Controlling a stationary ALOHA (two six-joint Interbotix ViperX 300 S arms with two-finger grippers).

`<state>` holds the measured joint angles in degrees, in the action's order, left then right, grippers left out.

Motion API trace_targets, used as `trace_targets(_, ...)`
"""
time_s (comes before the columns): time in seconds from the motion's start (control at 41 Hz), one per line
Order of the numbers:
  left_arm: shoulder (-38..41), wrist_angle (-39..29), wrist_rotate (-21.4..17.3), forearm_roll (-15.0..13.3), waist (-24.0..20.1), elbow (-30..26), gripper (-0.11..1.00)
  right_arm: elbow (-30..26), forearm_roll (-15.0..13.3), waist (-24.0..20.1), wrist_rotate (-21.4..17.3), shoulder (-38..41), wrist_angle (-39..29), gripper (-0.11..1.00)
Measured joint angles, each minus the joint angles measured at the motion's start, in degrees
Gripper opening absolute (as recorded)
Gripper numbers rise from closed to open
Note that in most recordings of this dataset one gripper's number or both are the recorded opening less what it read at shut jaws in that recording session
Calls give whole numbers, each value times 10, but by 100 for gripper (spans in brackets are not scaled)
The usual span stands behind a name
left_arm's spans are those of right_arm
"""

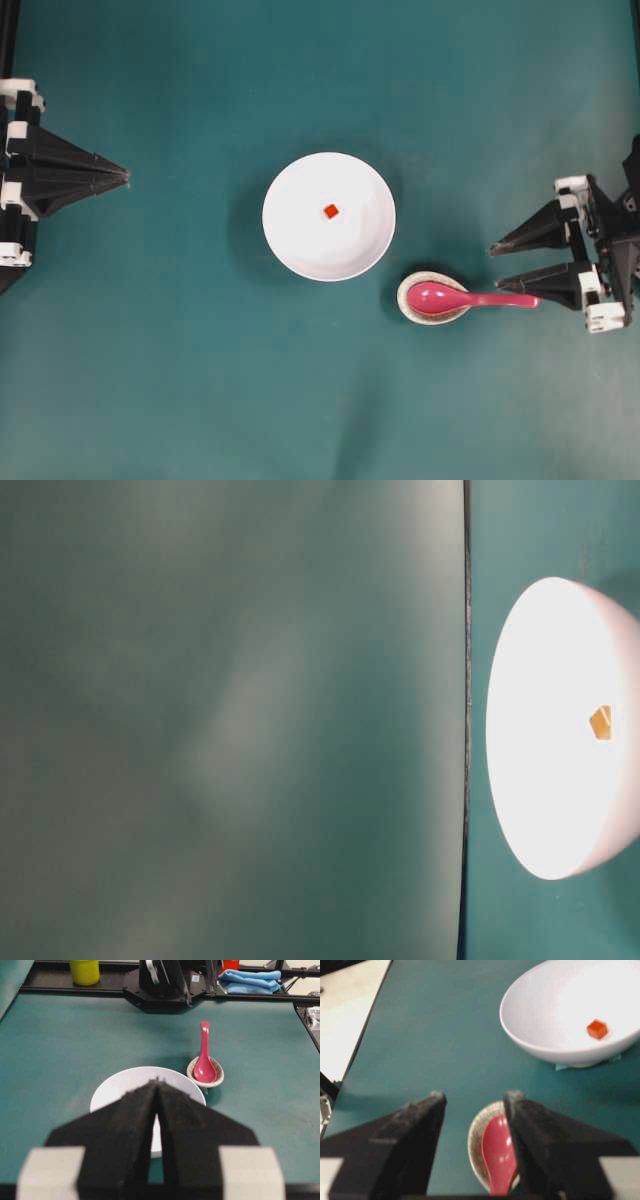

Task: Grip the spoon and scoop the red block from the bowl with right arm.
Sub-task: 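Lower the open right gripper around the pink spoon handle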

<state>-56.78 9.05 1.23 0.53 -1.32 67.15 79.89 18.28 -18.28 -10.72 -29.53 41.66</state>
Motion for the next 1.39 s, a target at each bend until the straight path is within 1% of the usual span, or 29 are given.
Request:
trace_targets(0.073,1,0,-1,-1,-1,0,0,12,51,-41,1,47,73,56)
trace_targets(0.098,1,0,0,0,-1,1,0,13,63,-53,1,60,88,56)
trace_targets(0.122,1,0,0,0,-1,0,0,16,82,-68,1,76,105,56)
trace_targets(0.171,1,0,0,-1,-1,0,0,18,114,-97,1,108,129,56)
trace_targets(0.219,1,0,0,-1,-1,0,0,18,138,-120,1,133,138,56)
trace_targets(0.293,1,2,4,0,-1,1,0,18,163,-155,1,171,143,56)
trace_targets(0.366,1,2,12,0,-1,0,0,17,177,-178,2,202,143,56)
trace_targets(0.439,1,0,14,0,-1,0,0,13,181,-187,4,227,144,56)
trace_targets(0.634,5,2,18,0,-2,0,0,7,183,-188,20,259,145,56)
trace_targets(0.78,8,0,18,0,-2,0,0,8,184,-188,47,261,145,56)
trace_targets(0.926,8,0,18,0,-2,0,0,9,187,-188,65,261,145,55)
trace_targets(1.146,8,0,18,0,-2,0,0,11,192,-188,76,261,143,55)
trace_targets(1.39,8,-6,18,0,-2,0,0,17,192,-188,80,261,142,53)
